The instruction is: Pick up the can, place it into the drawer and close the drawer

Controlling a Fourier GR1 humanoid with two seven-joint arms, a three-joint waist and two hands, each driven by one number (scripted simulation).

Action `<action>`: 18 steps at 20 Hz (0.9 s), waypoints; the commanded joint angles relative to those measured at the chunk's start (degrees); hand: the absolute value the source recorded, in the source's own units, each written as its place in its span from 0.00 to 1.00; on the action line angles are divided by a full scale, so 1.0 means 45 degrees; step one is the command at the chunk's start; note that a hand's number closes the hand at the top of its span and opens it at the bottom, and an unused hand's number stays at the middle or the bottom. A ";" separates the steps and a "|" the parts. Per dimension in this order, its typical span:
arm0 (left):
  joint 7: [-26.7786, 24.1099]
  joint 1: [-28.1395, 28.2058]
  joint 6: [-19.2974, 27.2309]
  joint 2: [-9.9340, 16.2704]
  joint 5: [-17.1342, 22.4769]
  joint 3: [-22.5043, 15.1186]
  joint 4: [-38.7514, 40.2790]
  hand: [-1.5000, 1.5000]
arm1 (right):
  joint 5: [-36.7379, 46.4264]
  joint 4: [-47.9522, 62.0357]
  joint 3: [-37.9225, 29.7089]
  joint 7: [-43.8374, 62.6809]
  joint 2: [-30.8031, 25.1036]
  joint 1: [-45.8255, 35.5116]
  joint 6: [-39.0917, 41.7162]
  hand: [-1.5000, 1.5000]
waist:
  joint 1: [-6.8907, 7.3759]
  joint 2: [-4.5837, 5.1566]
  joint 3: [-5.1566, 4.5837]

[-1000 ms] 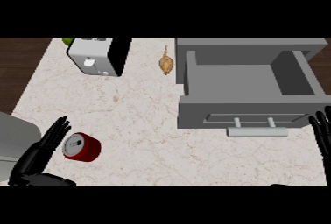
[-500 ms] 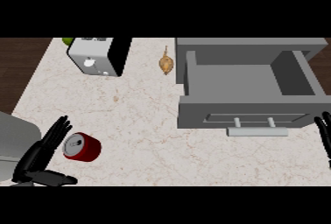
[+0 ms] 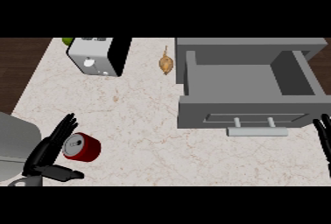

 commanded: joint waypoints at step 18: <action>0.0783 -0.1267 0.0319 -0.1087 0.0250 -0.1052 -0.0119 1.00 | -0.0707 0.0549 -0.1065 0.0302 -0.0480 -0.0849 0.0402 0.00 | 0.0032 -0.0002 0.0006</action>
